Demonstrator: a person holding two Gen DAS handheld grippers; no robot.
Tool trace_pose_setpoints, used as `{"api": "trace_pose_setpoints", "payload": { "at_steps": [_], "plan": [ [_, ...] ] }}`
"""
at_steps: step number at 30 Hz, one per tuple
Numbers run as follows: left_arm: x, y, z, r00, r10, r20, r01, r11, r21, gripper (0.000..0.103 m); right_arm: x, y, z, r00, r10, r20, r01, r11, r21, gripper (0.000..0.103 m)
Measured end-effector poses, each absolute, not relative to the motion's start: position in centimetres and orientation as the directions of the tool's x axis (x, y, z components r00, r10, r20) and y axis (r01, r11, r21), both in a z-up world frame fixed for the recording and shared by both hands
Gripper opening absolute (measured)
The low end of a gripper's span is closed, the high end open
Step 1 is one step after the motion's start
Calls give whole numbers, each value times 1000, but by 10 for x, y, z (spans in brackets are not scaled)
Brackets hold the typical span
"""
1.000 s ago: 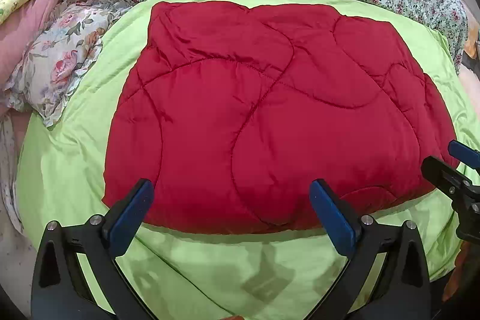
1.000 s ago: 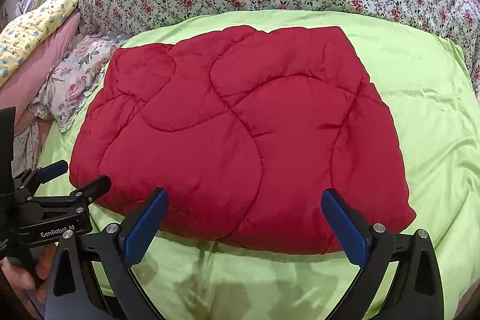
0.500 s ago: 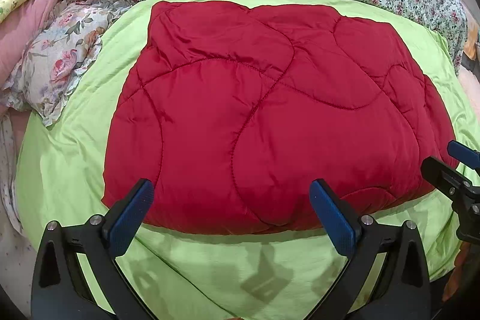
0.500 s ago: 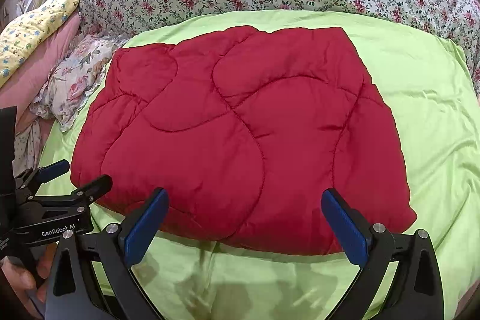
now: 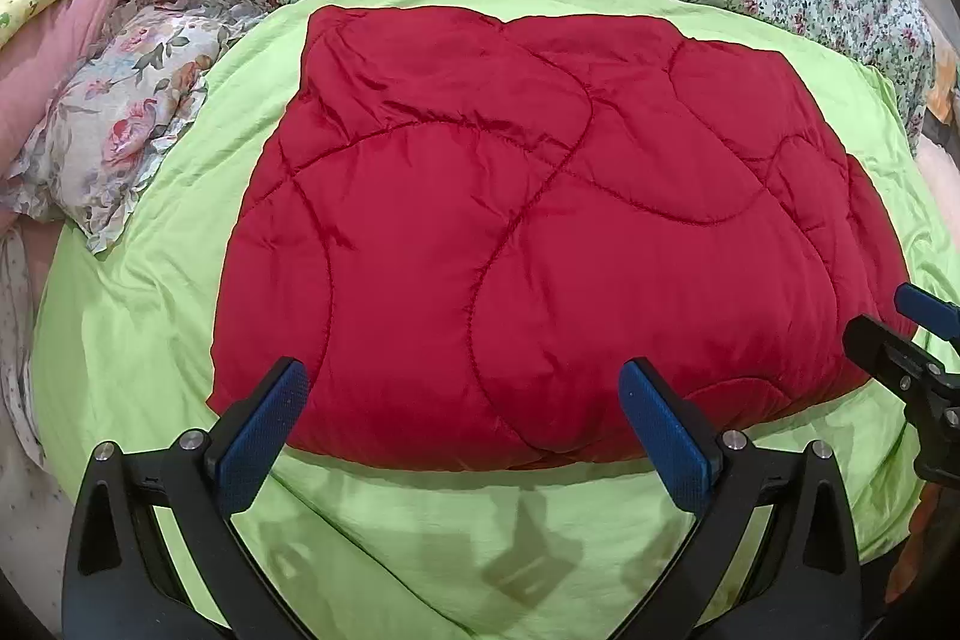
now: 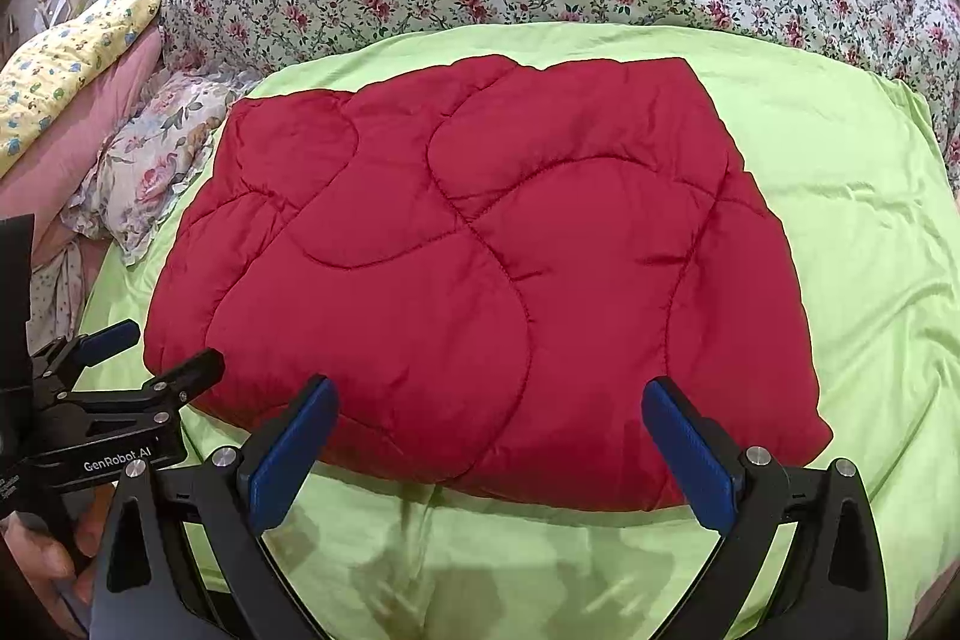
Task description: Fold large clothes
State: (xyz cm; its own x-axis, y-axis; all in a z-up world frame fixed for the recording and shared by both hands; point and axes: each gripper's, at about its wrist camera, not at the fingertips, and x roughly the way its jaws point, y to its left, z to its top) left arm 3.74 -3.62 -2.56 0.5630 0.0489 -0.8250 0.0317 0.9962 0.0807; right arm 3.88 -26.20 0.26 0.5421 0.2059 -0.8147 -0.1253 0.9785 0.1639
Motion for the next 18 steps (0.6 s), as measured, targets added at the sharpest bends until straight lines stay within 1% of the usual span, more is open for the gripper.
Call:
{"api": "trace_pose_setpoints", "payload": {
  "at_steps": [18],
  "plan": [
    [36,-36,-27,566,40,-824,30,997,69,103,37,-259,5,545,207,-812,-126,978,165,102]
  ]
}}
